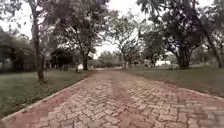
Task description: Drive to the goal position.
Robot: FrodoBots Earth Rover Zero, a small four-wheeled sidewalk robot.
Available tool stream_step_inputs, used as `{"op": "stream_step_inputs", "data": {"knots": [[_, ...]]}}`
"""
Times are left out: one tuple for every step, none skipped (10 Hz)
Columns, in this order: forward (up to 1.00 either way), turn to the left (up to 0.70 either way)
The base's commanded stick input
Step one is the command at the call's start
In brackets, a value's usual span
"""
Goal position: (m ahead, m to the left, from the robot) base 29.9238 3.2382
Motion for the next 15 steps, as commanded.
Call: {"op": "stream_step_inputs", "data": {"knots": [[0.70,0.00],[0.70,0.00],[0.70,0.00],[0.70,0.00],[0.70,0.00],[0.70,0.00],[0.70,0.00],[0.70,0.00],[0.70,0.00],[0.70,0.00],[0.70,0.00],[0.70,0.00],[0.70,0.00],[0.70,0.00],[0.70,0.00]]}}
